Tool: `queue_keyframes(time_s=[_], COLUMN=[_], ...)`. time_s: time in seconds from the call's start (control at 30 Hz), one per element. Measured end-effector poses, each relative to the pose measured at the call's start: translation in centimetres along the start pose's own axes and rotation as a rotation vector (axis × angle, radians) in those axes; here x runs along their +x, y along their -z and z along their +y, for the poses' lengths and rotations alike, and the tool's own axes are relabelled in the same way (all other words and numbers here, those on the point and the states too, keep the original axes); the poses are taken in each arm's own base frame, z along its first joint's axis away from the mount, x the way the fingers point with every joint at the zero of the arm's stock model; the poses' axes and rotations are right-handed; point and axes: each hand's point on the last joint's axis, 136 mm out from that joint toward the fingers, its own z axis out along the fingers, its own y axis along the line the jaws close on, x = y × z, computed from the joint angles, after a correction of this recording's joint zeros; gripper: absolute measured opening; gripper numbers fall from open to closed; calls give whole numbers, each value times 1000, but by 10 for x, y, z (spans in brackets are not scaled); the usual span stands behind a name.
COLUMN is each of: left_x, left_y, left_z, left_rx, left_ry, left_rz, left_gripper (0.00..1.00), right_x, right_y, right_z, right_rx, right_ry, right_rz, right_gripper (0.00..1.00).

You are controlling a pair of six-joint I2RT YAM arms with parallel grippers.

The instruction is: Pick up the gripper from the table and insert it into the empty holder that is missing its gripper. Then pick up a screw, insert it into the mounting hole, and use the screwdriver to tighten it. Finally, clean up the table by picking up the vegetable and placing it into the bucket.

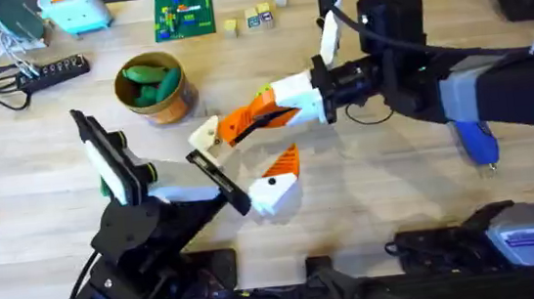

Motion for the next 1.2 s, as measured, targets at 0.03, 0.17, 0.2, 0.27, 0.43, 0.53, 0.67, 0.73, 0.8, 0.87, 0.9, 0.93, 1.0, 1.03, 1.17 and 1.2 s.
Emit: queue_keyframes(time_s=[0.03, 0.17, 0.2, 0.27, 0.43, 0.53, 0.67, 0.73, 0.8, 0.87, 0.9, 0.93, 1.0, 1.03, 1.17, 1.2], left_x=[0, 0, 0, 0, 0, 2, 3, 3, 3, 3, 3, 3, 3, 3, 2, 2], left_y=[0, 0, 0, 0, 0, 0, -1, -1, -1, -1, -1, -1, -1, -1, -1, 0], left_z=[1, 4, 4, 4, 3, 3, 1, 1, 1, 1, 2, 2, 3, 3, 5, 5], left_rx=[-5, -20, -22, -25, -13, -15, -6, -3, -2, -5, -7, -8, -12, -14, -24, -27], left_ry=[0, 5, 8, 12, 25, 33, 40, 40, 41, 41, 41, 42, 44, 44, 45, 45], left_rz=[-1, -3, -3, -3, 1, 7, 12, 12, 13, 12, 12, 12, 11, 11, 9, 8], left_gripper=[975, 975, 975, 975, 975, 975, 975, 975, 975, 975, 975, 975, 975, 975, 975, 975], right_x=[-1, -4, -5, -6, -7, -7, -3, 0, 3, 1, 1, 1, 0, 0, -1, -1], right_y=[-1, -6, -7, -9, -15, -16, -24, -29, -34, -35, -35, -36, -37, -37, -40, -40], right_z=[-1, -6, -6, -8, -15, -17, -15, -13, -12, -12, -12, -13, -12, -12, -12, -12], right_rx=[-2, -14, -19, -26, -27, -25, -26, -26, -22, -19, -17, -16, -14, -13, -9, -8], right_ry=[-4, -26, -30, -42, -104, -138, -142, -135, -135, -135, -136, -136, -136, -136, -131, -130], right_rz=[1, 12, 15, 20, 35, 36, 51, 57, 61, 51, 48, 46, 42, 40, 29, 27], right_gripper=[9, 8, 8, 8, 8, 8, 8, 8, 8, 8, 8, 8, 8, 8, 8, 8])
